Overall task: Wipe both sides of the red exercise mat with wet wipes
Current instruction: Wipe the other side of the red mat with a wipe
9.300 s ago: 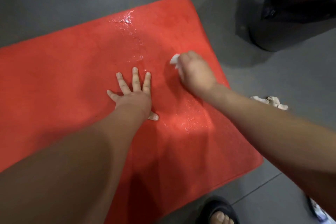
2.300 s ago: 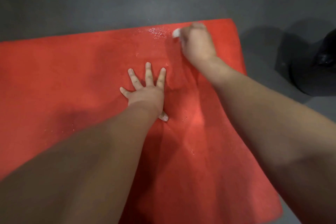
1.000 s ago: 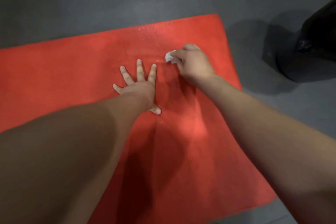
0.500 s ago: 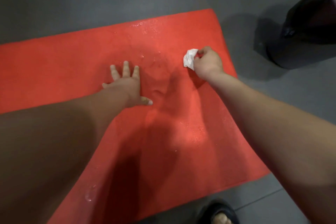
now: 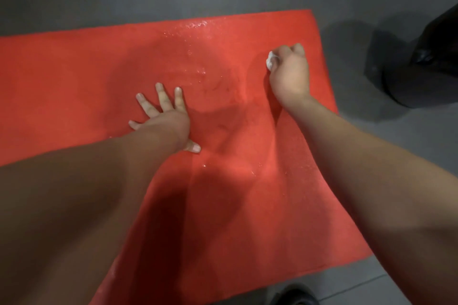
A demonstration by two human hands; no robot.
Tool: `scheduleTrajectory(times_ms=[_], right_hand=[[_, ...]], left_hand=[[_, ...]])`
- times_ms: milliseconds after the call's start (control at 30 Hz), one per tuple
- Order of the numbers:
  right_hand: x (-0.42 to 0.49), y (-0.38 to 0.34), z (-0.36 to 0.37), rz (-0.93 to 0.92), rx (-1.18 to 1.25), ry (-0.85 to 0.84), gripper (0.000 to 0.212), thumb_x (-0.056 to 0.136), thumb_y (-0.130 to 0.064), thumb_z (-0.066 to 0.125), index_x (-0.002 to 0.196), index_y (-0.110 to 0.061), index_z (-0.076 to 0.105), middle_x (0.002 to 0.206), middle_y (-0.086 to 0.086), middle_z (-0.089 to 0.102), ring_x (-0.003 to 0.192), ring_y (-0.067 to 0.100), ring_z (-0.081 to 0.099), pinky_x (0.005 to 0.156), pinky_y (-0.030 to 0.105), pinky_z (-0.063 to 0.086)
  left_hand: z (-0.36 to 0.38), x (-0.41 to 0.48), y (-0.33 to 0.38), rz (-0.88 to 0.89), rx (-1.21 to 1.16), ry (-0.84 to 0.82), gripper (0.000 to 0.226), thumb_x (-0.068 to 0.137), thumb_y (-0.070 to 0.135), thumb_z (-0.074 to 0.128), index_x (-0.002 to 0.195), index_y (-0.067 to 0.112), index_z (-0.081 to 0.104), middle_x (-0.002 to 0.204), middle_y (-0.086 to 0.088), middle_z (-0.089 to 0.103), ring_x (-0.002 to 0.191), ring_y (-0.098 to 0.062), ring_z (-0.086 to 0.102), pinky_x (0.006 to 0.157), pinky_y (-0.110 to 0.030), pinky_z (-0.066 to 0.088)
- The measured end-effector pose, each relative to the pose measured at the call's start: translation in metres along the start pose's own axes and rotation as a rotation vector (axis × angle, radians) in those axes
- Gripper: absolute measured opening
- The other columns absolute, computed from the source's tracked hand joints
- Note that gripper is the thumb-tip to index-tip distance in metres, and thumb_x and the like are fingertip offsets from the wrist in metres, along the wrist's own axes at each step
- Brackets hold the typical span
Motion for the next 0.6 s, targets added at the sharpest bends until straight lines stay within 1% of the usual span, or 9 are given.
scheduleTrajectory(times_ms=[67, 167, 200, 300, 367, 433, 500, 533, 600], right_hand=[[0.004, -0.015, 0.012, 0.003, 0.013, 0.022, 0.029, 0.087, -0.015, 0.042, 0.091, -0.003, 0.068, 0.099, 0.02, 0.058, 0.081, 0.039, 0.06, 0.082, 0.043, 0.049], [-0.005, -0.031, 0.024, -0.122, -0.014, -0.015, 0.023, 0.089, -0.014, 0.045, 0.084, -0.009, 0.067, 0.093, 0.017, 0.056, 0.082, 0.037, 0.057, 0.079, 0.04, 0.047], [-0.009, -0.031, 0.023, -0.158, -0.051, -0.021, 0.023, 0.091, -0.019, 0.046, 0.087, -0.011, 0.067, 0.095, 0.015, 0.055, 0.086, 0.036, 0.056, 0.079, 0.039, 0.045], [-0.014, -0.02, 0.012, -0.223, -0.27, 0.017, 0.03, 0.096, -0.04, 0.046, 0.109, -0.021, 0.065, 0.108, 0.009, 0.052, 0.098, 0.034, 0.049, 0.08, 0.041, 0.041], [-0.014, -0.015, 0.01, -0.274, -0.343, -0.011, 0.038, 0.096, -0.047, 0.048, 0.119, -0.021, 0.061, 0.11, 0.011, 0.052, 0.099, 0.035, 0.049, 0.081, 0.042, 0.04], [-0.012, -0.013, 0.011, -0.331, -0.279, -0.075, 0.039, 0.097, -0.041, 0.051, 0.119, -0.011, 0.06, 0.107, 0.018, 0.053, 0.094, 0.038, 0.053, 0.08, 0.041, 0.043], [-0.006, -0.014, 0.011, -0.329, -0.215, -0.107, 0.031, 0.099, -0.03, 0.048, 0.109, -0.004, 0.062, 0.103, 0.022, 0.054, 0.088, 0.04, 0.057, 0.075, 0.039, 0.044], [-0.002, -0.016, 0.012, -0.294, -0.214, -0.097, 0.029, 0.099, -0.026, 0.046, 0.106, -0.004, 0.063, 0.102, 0.022, 0.055, 0.088, 0.04, 0.057, 0.075, 0.039, 0.043], [0.001, -0.022, 0.016, -0.179, -0.235, -0.052, 0.028, 0.098, -0.023, 0.045, 0.106, -0.008, 0.067, 0.105, 0.02, 0.058, 0.094, 0.039, 0.058, 0.079, 0.038, 0.044]], left_hand=[[-0.002, 0.0, 0.0, 0.005, -0.007, -0.007, 0.151, 0.067, 0.059, 0.085, 0.146, 0.029, -0.04, 0.148, -0.01, -0.055, 0.141, -0.054, -0.034, 0.11, -0.079, 0.014], [-0.003, 0.003, 0.0, -0.002, -0.026, -0.021, 0.152, 0.066, 0.059, 0.086, 0.145, 0.031, -0.041, 0.146, -0.007, -0.057, 0.139, -0.053, -0.037, 0.111, -0.079, 0.012], [-0.002, 0.005, 0.0, -0.005, -0.028, -0.025, 0.153, 0.066, 0.059, 0.086, 0.145, 0.031, -0.041, 0.145, -0.007, -0.058, 0.139, -0.053, -0.038, 0.11, -0.079, 0.011], [0.0, 0.008, 0.0, -0.015, -0.029, -0.03, 0.155, 0.063, 0.06, 0.087, 0.144, 0.032, -0.043, 0.144, -0.007, -0.059, 0.138, -0.053, -0.039, 0.11, -0.08, 0.01], [0.001, 0.01, 0.0, -0.012, -0.029, -0.029, 0.155, 0.063, 0.061, 0.087, 0.143, 0.032, -0.043, 0.143, -0.007, -0.06, 0.138, -0.053, -0.039, 0.109, -0.08, 0.01], [0.001, 0.01, 0.001, -0.012, -0.031, -0.03, 0.154, 0.064, 0.061, 0.086, 0.143, 0.032, -0.043, 0.143, -0.007, -0.06, 0.138, -0.054, -0.039, 0.109, -0.08, 0.011], [0.001, 0.009, 0.001, -0.011, -0.026, -0.026, 0.154, 0.064, 0.06, 0.087, 0.143, 0.032, -0.043, 0.144, -0.007, -0.059, 0.138, -0.053, -0.038, 0.109, -0.08, 0.011], [0.001, 0.008, 0.0, -0.006, -0.023, -0.022, 0.154, 0.064, 0.06, 0.087, 0.143, 0.032, -0.043, 0.145, -0.007, -0.058, 0.139, -0.053, -0.038, 0.11, -0.08, 0.011], [0.001, 0.006, 0.001, 0.002, -0.021, -0.017, 0.154, 0.065, 0.059, 0.087, 0.144, 0.032, -0.042, 0.145, -0.007, -0.058, 0.139, -0.053, -0.038, 0.109, -0.08, 0.011]])
Point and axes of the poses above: each hand's wrist, its own x-axis towards the middle knuckle, its own z-axis out of the palm, y = z × x, the point moved 1 cm from there along x, towards the middle knuckle
